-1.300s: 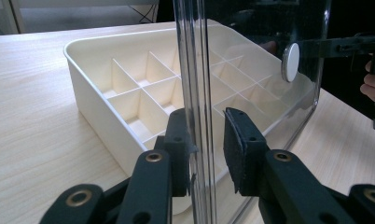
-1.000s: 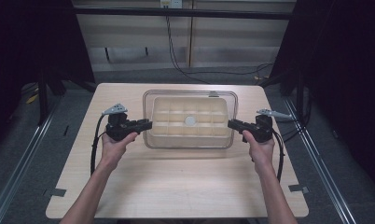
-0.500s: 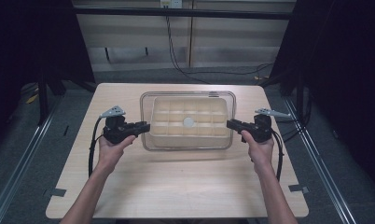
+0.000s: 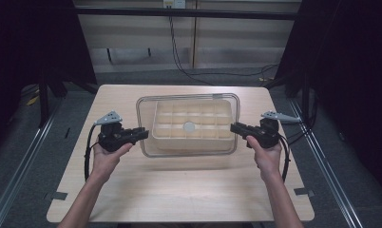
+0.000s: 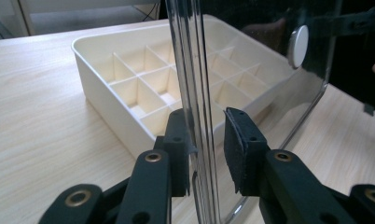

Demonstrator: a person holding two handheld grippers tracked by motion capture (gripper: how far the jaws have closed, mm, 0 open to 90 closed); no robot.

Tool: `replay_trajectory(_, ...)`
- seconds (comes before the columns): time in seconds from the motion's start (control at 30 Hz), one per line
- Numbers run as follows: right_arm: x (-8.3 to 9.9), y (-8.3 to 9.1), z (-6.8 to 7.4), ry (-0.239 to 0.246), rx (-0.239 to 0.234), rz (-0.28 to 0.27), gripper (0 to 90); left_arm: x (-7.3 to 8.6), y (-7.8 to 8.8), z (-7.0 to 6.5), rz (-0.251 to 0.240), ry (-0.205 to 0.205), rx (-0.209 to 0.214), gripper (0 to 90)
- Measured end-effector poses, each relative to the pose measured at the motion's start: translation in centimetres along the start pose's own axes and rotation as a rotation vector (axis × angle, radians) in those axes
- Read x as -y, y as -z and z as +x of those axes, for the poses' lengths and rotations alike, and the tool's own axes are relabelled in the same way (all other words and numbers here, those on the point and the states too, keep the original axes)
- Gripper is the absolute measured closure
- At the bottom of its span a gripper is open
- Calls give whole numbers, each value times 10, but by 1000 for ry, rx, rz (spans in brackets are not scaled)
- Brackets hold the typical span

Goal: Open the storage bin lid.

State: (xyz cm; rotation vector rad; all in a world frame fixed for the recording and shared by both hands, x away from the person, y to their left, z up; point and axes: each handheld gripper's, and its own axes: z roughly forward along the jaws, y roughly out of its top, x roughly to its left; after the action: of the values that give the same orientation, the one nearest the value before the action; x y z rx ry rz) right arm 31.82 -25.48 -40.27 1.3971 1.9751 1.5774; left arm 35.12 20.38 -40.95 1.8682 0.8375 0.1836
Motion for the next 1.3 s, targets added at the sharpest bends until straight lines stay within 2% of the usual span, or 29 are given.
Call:
replay_trajectory(0.07, 1, 1, 2, 10, 6, 9, 729, 1, -1, -1, 24, -6, -8, 708)
replay_trajectory(0.17, 3, 4, 5, 4, 19, 16, 728, 2, 2, -5, 15, 0, -3, 706)
replay_trajectory(0.23, 4, 7, 6, -11, 7, 17, 729, 2, 3, -6, 16, -2, -4, 705)
replay_trajectory(0.3, 6, 9, 5, -35, -18, 15, 736, 4, 7, -6, 12, 8, 19, 709)
replay_trajectory(0.37, 8, 11, 7, -26, -18, 18, 739, 8, 10, -7, 1, 18, 38, 715)
replay_trajectory(0.43, 10, 13, 10, -19, -28, 18, 738, 9, 11, -7, 11, -1, 25, 719)
replay_trajectory(0.53, 13, 15, 13, -11, -27, 36, 738, 9, 15, -9, 5, 7, 38, 720)
replay_trajectory(0.73, 20, 18, 13, -19, -36, 45, 732, 14, 17, -16, 29, -13, 35, 723)
replay_trajectory(0.83, 22, 19, 15, -12, -19, 61, 726, 16, 15, -17, 28, -11, 33, 724)
replay_trajectory(1.07, 31, 26, 18, -12, -18, 61, 731, 23, 16, -22, 42, -7, 38, 720)
replay_trajectory(1.3, 40, 34, 23, -15, -28, 70, 731, 29, 20, -30, 63, -30, 31, 714)
